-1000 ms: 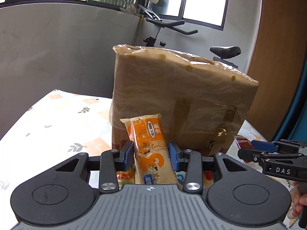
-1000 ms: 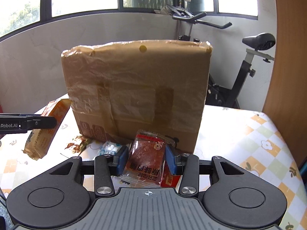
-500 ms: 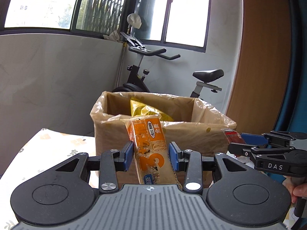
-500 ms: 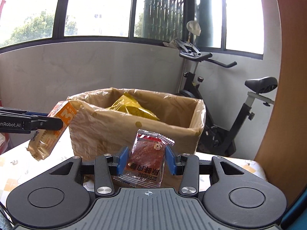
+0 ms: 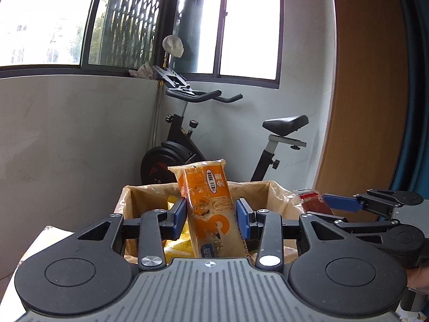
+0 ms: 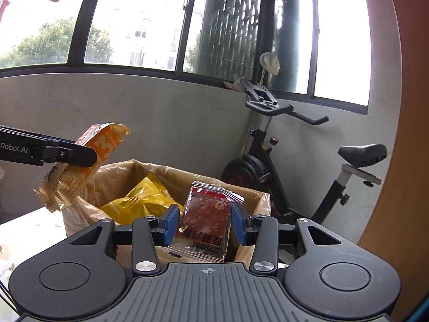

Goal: Organize snacks
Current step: 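Lift both packets and carry them over the box, then open both grippers to drop the bar and jerky packet into the box, then move both open grippers back down to the table beside the box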

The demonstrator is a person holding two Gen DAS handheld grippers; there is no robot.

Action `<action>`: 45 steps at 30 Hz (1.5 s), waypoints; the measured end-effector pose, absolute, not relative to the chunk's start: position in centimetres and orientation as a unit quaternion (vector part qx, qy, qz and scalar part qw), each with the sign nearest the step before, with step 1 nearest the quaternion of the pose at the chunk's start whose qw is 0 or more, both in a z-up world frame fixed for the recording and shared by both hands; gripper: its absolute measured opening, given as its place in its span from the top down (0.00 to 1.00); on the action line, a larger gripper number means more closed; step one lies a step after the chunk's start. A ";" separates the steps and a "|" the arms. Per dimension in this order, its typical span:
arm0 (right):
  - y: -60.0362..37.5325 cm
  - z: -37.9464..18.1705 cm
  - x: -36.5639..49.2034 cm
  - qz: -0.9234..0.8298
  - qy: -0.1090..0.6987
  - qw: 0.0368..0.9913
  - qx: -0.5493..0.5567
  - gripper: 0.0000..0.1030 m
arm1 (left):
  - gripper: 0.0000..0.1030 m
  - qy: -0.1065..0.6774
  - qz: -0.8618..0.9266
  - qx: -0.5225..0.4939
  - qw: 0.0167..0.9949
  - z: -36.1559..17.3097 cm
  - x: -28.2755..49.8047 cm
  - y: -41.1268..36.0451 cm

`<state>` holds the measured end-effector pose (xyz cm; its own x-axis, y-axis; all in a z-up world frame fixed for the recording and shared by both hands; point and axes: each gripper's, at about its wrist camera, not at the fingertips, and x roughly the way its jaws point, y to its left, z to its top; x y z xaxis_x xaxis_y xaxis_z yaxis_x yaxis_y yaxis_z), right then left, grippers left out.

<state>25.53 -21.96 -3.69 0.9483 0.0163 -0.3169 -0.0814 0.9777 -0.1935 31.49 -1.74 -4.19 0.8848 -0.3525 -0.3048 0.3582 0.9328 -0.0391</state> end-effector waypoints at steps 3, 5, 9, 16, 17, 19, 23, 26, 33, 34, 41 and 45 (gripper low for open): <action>-22.0 -3.9 27.6 0.019 0.165 0.981 -0.100 0.62 | 0.59 0.167 -0.163 0.022 0.972 -4.2 33.5 -1.6; -22.0 -4.1 28.7 0.016 0.169 0.980 -0.101 0.62 | 0.59 0.173 -0.149 0.029 0.973 -4.1 34.4 -1.3; -21.9 -4.7 30.4 0.008 0.179 0.978 -0.103 0.62 | 0.59 0.187 -0.130 0.037 0.973 -4.7 35.8 -1.1; -21.9 -6.4 32.0 -0.004 0.209 0.973 -0.099 0.61 | 0.61 0.205 -0.116 0.053 0.970 -5.5 36.7 -1.2; -21.9 -6.7 32.2 -0.004 0.214 0.972 -0.097 0.61 | 0.61 0.206 -0.117 0.057 0.970 -5.6 36.7 -1.3; -21.9 -7.1 32.3 -0.006 0.220 0.971 -0.097 0.61 | 0.61 0.209 -0.117 0.066 0.969 -5.6 36.8 -1.4; -22.1 -7.5 32.5 -0.009 0.228 0.970 -0.087 0.61 | 0.60 0.210 -0.124 0.066 0.968 -5.5 36.7 -1.1; -22.0 -7.6 32.4 -0.007 0.235 0.968 -0.092 0.59 | 0.50 0.209 -0.136 0.063 0.966 -5.5 36.7 -1.1; -22.1 -7.4 31.7 -0.010 0.233 0.969 -0.082 0.48 | 0.31 0.198 -0.140 0.063 0.968 -5.0 36.3 -1.6; -22.1 -7.3 31.6 -0.009 0.232 0.969 -0.083 0.47 | 0.29 0.195 -0.140 0.061 0.969 -4.9 36.2 -1.5; -21.8 -6.9 30.1 0.000 0.227 0.971 -0.080 0.39 | 0.25 0.190 -0.140 0.045 0.971 -4.2 35.3 -0.8; -21.6 -6.6 29.0 0.007 0.222 0.972 -0.073 0.39 | 0.25 0.185 -0.139 0.040 0.972 -3.8 34.3 0.0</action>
<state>28.97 -21.60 -6.58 0.9011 -0.0195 -0.4331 -0.0452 0.9893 -0.1385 34.29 0.01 -3.81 0.8930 -0.2560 -0.3702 0.2857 0.9579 0.0268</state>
